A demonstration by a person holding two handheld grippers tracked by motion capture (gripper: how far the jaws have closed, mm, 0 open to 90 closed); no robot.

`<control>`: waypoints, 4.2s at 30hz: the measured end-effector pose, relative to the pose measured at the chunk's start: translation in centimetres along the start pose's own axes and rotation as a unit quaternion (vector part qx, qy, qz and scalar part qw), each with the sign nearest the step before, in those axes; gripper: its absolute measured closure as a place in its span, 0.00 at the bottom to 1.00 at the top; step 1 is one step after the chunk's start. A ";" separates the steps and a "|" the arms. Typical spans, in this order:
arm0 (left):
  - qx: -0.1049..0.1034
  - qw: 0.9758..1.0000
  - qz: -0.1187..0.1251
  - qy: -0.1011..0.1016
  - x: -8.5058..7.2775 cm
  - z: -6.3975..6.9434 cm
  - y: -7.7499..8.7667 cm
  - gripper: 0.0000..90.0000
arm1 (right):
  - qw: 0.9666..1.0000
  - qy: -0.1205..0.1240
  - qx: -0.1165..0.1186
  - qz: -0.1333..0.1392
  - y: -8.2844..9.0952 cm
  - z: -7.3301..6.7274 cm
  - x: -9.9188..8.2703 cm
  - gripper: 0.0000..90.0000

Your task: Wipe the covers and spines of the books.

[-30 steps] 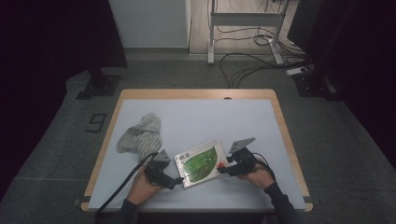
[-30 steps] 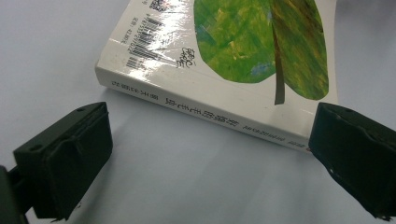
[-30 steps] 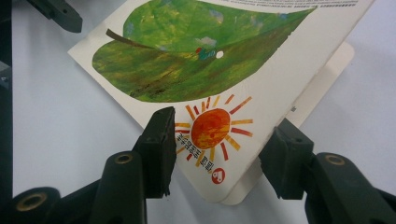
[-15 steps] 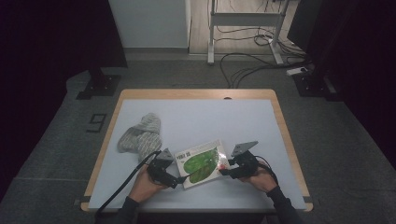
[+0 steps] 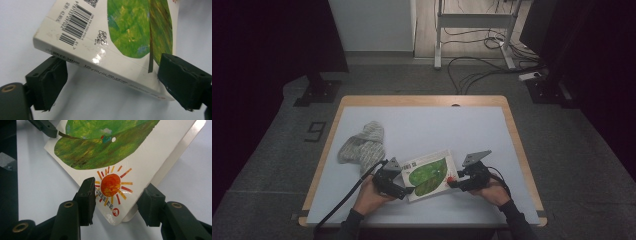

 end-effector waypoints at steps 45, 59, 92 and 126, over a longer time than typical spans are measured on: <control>0.041 0.998 0.019 -0.040 2.7 0.0 0.4 0.32 | 0.999 -0.034 -0.042 0.004 -0.6 3.0 2.0 0.40; 0.042 0.998 0.040 -0.025 4.0 -0.6 1.1 0.45 | 0.998 -0.034 -0.057 0.016 -0.1 3.1 3.1 0.52; 0.096 0.993 0.046 -0.045 7.0 -4.3 3.2 0.66 | 0.994 -0.002 -0.102 0.048 -0.5 3.7 6.6 0.67; 0.090 0.995 0.032 -0.035 6.1 -5.0 3.2 0.58 | 0.993 -0.013 -0.098 0.064 -0.9 3.4 7.4 0.56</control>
Point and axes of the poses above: each handheld gripper's, and its own axes: y roughly backward along the jaws, x roughly out of its top, z roughly to its right, the point moved 10 cm from there along -y, roughly forward along the jaws, and after that the axes turned 8 degrees about z, right-handed, at the moved point
